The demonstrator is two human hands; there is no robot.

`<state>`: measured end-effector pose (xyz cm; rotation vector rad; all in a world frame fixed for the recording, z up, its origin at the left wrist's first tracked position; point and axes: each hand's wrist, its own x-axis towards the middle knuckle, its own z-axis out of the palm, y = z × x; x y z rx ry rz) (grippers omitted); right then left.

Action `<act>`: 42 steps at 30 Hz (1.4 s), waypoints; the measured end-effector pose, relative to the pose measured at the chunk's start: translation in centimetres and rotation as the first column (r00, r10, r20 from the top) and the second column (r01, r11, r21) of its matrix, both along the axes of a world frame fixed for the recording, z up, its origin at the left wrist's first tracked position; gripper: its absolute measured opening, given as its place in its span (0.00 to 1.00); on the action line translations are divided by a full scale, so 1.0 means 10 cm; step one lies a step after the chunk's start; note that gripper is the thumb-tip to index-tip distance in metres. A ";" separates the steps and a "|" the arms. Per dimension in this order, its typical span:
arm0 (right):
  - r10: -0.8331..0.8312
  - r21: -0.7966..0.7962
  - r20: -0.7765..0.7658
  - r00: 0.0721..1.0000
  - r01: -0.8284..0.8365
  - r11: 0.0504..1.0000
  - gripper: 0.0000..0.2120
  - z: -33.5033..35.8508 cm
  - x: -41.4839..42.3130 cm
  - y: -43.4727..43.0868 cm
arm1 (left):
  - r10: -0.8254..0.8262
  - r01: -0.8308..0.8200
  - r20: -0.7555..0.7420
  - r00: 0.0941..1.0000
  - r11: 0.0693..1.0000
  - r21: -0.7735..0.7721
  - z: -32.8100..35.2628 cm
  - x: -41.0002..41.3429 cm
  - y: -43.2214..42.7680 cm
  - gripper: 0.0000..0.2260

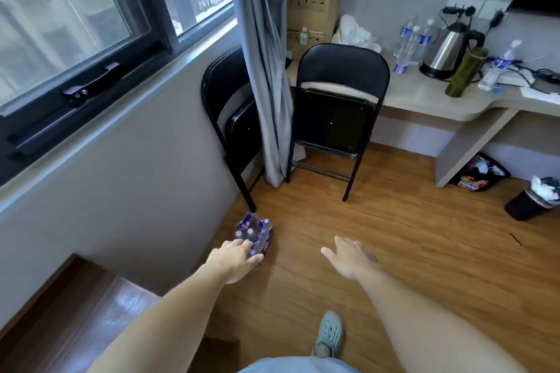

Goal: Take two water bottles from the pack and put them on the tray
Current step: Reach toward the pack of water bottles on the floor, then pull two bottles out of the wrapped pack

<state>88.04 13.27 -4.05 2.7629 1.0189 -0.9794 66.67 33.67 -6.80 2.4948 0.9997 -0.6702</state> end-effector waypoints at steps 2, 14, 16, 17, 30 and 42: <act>0.058 0.009 0.003 0.998 -0.058 0.998 0.28 -0.03 0.28 0.20 | 0.043 -0.043 -0.008 0.999 0.999 0.000 -0.03 0.20 0.10 0.31; 0.464 -0.077 -0.060 0.884 -0.468 0.880 0.27 -0.25 1.15 1.59 | 0.419 -0.416 0.016 0.908 0.905 -0.085 -0.29 0.89 0.45 0.29; 0.533 -0.099 -0.064 0.844 -0.537 0.838 0.28 -0.32 1.16 1.88 | 0.484 -0.479 0.004 0.875 0.869 -0.126 -0.43 0.90 0.55 0.28; 0.561 -0.111 -0.070 0.825 -0.565 0.818 0.28 -0.38 1.17 2.01 | 0.521 -0.515 -0.002 0.854 0.845 -0.145 -0.51 0.90 0.60 0.28; 0.733 -0.165 -0.223 0.643 -0.766 0.622 0.28 -1.60 1.20 3.39 | 0.893 -0.857 -0.018 0.449 0.425 -0.291 -1.63 1.04 1.03 0.23; 0.721 -0.118 -0.369 0.587 -0.799 0.590 0.22 -4.11 1.14 4.27 | 0.963 -0.920 -0.042 0.265 0.240 -0.309 -3.71 1.47 1.69 0.15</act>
